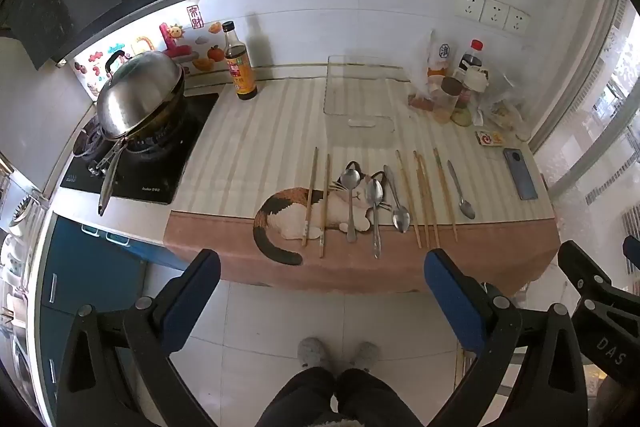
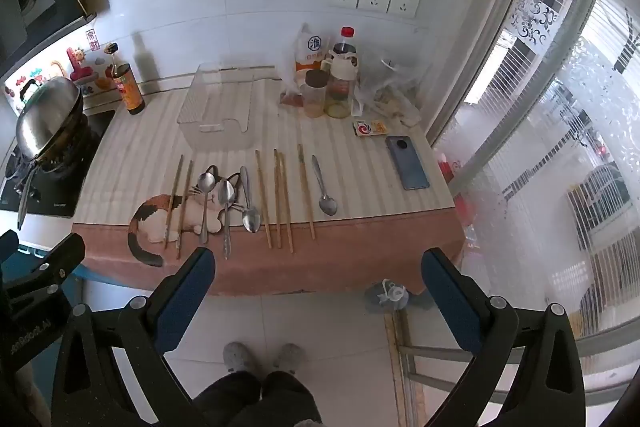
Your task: Organize utensils
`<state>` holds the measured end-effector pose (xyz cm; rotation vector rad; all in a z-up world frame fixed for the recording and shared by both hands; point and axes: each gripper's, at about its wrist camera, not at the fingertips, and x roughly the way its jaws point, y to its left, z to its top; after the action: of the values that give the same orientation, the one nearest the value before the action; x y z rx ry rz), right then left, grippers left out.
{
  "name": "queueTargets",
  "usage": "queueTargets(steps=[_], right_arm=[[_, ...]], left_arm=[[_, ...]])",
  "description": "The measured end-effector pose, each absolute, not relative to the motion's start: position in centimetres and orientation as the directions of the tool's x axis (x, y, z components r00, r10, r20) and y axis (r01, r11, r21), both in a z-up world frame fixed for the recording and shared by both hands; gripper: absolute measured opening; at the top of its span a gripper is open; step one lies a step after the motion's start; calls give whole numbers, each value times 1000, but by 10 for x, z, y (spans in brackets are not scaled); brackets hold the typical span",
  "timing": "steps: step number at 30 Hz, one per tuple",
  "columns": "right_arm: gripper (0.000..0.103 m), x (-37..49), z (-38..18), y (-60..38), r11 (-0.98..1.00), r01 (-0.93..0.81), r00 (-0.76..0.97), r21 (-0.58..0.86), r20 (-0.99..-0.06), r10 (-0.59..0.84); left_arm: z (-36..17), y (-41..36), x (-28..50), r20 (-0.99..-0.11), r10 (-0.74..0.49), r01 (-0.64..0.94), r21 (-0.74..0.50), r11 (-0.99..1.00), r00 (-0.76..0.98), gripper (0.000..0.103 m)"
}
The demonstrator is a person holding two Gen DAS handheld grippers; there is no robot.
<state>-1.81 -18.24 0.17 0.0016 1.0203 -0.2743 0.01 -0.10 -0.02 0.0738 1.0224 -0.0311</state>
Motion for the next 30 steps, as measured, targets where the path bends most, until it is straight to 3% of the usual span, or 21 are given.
queueTargets(steps=[30], right_arm=[[103, -22, 13, -170, 965, 229, 510, -131, -828, -234]], left_arm=[[6, 13, -4, -847, 4, 47, 34, 998, 532, 103]])
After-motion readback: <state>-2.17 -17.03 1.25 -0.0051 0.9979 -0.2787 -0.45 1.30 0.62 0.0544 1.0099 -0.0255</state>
